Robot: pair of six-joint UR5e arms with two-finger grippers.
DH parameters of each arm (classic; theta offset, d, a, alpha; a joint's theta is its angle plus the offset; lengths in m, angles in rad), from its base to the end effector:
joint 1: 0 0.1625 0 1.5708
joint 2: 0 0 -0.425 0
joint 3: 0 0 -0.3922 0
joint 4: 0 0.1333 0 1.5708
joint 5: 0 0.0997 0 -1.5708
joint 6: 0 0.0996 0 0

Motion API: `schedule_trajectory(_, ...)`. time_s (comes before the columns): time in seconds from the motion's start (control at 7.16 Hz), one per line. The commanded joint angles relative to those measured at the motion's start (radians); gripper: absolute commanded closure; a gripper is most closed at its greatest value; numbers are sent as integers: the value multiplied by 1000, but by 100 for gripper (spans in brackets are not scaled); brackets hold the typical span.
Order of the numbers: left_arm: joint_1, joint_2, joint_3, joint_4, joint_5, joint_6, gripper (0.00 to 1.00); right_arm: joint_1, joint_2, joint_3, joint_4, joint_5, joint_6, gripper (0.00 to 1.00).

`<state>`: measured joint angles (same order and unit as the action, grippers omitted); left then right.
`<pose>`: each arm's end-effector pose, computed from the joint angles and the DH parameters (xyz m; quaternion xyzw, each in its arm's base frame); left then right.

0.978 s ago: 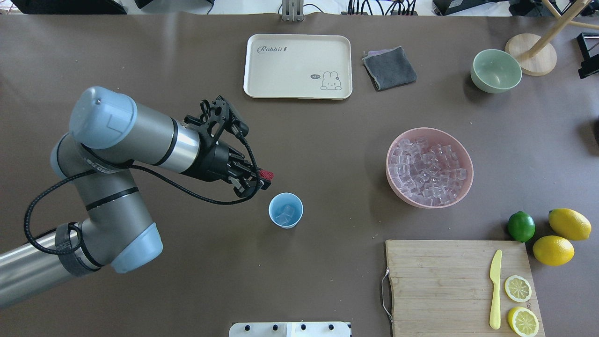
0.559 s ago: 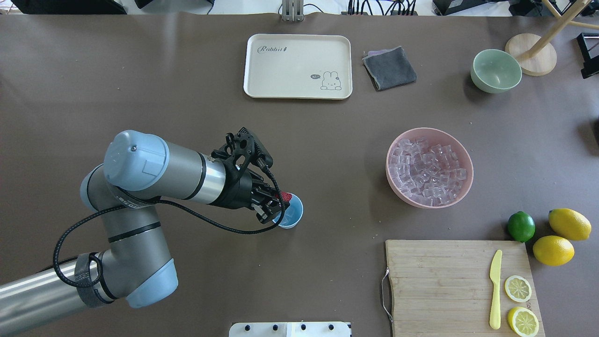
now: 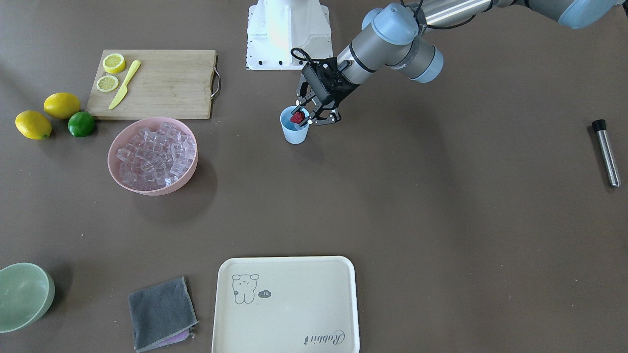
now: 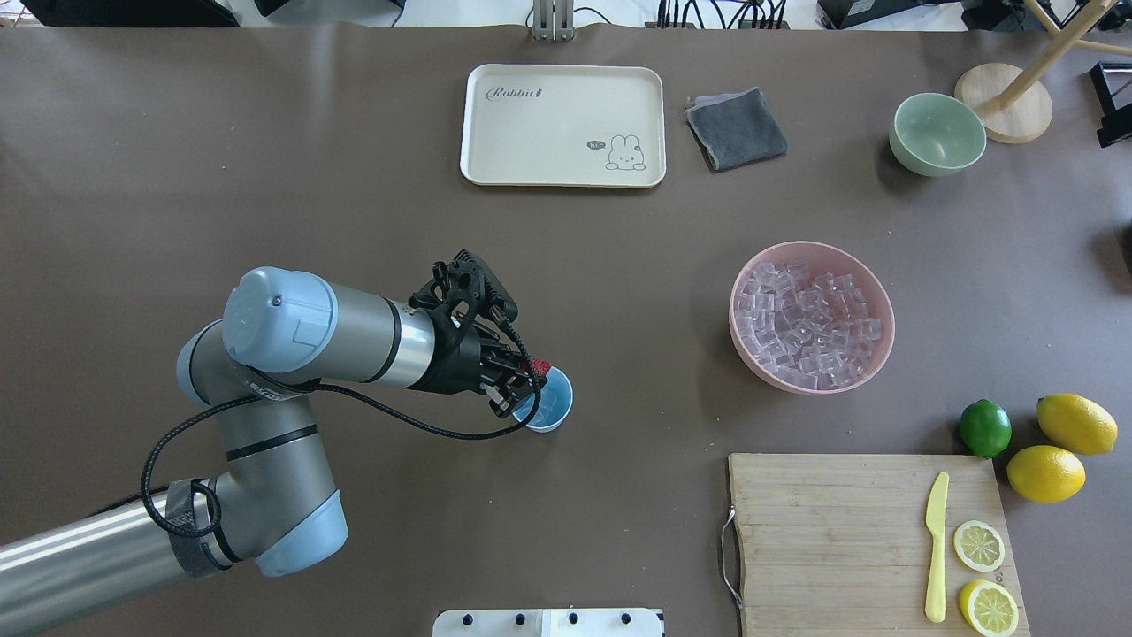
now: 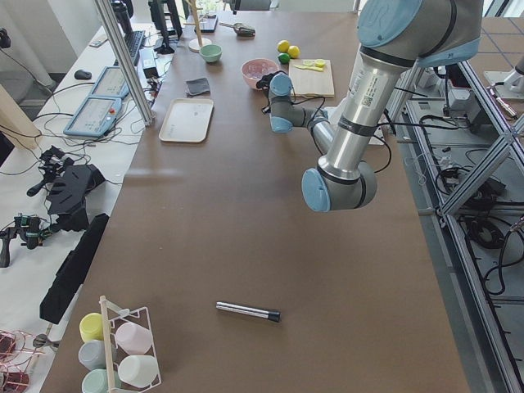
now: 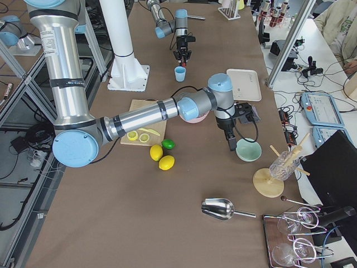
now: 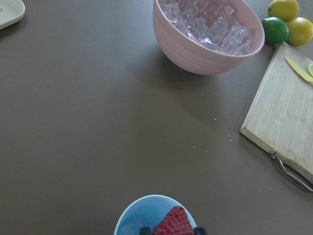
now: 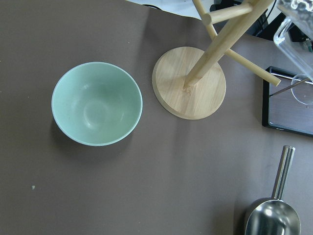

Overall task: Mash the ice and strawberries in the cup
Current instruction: 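Lower the left gripper into the blue cup and release the strawberry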

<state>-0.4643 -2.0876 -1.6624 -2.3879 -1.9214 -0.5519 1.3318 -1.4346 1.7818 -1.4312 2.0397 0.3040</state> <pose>0.5268 -0.3747 0.2227 0.3376 0.5639 0.3136 0.6853 -0.0459 -0.5613 0.4820 0.1654 -0.2801 -0.0253 0.9453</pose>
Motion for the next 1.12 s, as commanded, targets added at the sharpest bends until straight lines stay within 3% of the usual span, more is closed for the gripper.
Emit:
schedule_trajectory(0.0,3,0,18,-30,1,-29,100,-8,3,-1,0,-9,3,0)
schedule_trajectory(0.28,7,0,16,-55,1,-57,100,-13,3,-4,0,-18,4,0)
schedule_trajectory(0.42,10,-3,18,-75,1,-93,38,-13,2,-4,0,-16,4,0)
schedule_trajectory(0.56,9,-2,18,-80,1,-94,32,-14,-1,-4,0,-18,6,0)
schedule_trajectory(0.7,9,-2,16,-80,1,-94,19,-14,-1,-4,0,-16,6,0)
schedule_trajectory(0.98,-17,-2,-3,-83,-4,-92,16,-14,2,-2,0,-16,6,0)
